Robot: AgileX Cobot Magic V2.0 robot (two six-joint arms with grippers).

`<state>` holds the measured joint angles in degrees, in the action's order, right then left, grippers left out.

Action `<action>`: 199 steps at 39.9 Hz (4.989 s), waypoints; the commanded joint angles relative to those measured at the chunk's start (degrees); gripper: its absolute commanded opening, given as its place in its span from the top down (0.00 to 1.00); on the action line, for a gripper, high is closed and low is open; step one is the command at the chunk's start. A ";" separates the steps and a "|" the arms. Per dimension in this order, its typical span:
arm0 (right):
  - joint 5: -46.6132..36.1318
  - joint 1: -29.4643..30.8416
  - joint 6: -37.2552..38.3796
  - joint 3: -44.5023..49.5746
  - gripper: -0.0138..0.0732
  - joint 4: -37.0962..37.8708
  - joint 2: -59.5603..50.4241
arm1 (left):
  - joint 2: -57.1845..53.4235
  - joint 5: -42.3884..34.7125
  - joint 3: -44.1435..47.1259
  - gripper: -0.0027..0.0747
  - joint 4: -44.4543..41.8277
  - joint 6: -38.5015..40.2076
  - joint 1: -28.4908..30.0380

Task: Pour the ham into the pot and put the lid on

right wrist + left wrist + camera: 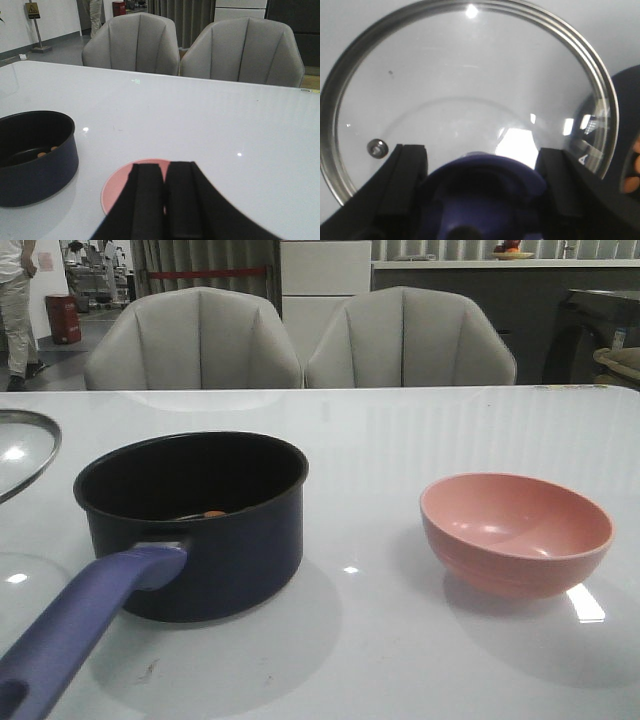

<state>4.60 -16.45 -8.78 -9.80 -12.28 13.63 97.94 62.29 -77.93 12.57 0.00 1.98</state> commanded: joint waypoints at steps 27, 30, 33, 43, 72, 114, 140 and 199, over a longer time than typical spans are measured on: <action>-4.25 -0.05 -0.41 -1.56 0.68 0.15 0.50 | 4.14 10.60 -21.28 0.82 -1.36 -2.29 -24.49; -4.25 -0.05 -0.41 -1.56 0.68 0.15 0.50 | 5.51 11.40 -22.05 0.82 -1.75 -2.29 -25.44; -4.25 -0.05 -0.41 -1.56 0.68 0.15 0.50 | 6.46 11.40 -22.26 0.82 -1.88 -2.29 -26.13; -4.25 -0.05 -0.41 -1.56 0.68 0.15 0.50 | 7.84 11.49 -22.26 0.82 -2.11 -2.29 -26.61; -4.25 -0.05 -0.41 -1.56 0.68 0.15 0.50 | 8.06 11.49 -22.26 0.82 -2.41 -3.81 -28.98; -4.25 -0.05 -0.41 -1.56 0.68 0.15 0.50 | 6.53 11.49 -17.08 0.44 -1.97 -3.63 -28.98; -4.25 -0.05 -0.41 -1.56 0.68 0.15 0.50 | 2.38 11.49 -20.83 0.11 -3.43 -3.63 -28.88; -4.25 -0.05 -0.41 -1.56 0.68 0.15 0.50 | -95.44 -29.27 54.01 0.81 -14.41 -3.63 -28.64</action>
<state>4.60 -16.45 -8.78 -9.80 -12.28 13.63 4.48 39.33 -24.50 -1.60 -3.77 -26.69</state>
